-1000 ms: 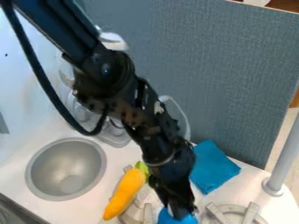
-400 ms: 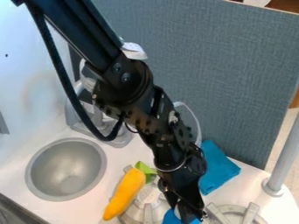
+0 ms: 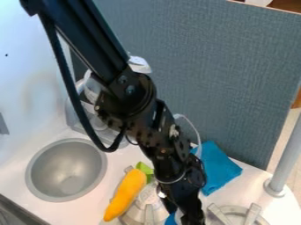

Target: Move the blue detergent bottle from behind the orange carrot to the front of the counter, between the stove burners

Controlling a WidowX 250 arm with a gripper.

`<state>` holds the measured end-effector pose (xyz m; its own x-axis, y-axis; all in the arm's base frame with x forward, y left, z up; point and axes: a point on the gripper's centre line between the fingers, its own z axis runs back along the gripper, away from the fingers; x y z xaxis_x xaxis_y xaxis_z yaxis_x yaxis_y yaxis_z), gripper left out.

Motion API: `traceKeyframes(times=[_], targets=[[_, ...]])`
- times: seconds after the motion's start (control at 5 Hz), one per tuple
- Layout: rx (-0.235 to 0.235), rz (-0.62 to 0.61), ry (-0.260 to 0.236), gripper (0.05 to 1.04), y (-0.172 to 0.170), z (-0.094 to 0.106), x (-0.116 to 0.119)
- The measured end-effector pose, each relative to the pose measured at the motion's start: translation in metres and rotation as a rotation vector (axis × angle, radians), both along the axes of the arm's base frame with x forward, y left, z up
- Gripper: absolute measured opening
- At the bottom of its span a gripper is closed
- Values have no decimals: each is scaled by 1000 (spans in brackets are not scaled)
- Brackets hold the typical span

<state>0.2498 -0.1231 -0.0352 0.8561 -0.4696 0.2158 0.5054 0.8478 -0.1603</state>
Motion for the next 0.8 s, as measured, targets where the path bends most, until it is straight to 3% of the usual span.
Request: traceKeyframes(times=[0.2,0.4,0.6,0.8], targets=[[-11,-15,15,1018,-2,0,-4],[-21,-25,31,1010,-3,1,-7],[-58,-33,29,1009,-10,16,-3],[-136,-120,37,1009,-25,34,3]])
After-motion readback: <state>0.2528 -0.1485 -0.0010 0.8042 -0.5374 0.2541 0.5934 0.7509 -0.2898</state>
